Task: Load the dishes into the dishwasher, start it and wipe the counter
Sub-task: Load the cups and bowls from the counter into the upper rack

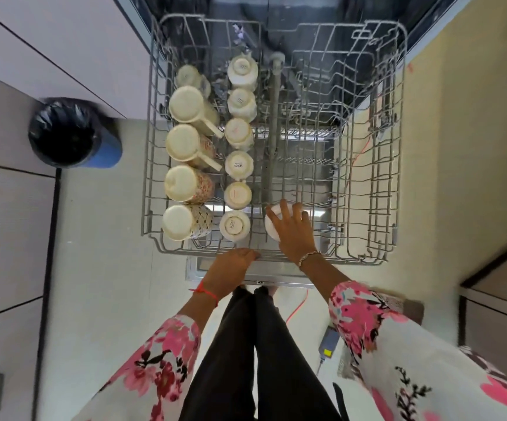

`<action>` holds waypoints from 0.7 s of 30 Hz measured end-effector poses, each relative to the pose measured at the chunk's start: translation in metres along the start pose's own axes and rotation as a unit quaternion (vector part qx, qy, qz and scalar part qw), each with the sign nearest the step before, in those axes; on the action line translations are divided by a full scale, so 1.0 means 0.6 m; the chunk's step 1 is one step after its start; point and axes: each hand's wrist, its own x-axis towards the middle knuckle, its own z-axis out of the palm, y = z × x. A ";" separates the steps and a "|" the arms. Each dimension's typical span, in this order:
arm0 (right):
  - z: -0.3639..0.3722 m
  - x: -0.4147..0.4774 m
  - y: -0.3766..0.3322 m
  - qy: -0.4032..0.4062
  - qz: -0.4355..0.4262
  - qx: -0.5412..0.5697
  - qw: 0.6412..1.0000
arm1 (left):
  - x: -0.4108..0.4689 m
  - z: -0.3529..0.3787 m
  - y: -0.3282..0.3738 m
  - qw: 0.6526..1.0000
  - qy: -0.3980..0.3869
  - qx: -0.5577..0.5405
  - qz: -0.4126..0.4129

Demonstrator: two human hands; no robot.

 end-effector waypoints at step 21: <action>-0.170 -0.019 -0.092 0.112 -0.081 0.102 0.985 | -0.094 -0.146 -0.085 0.992 0.120 0.042 0.015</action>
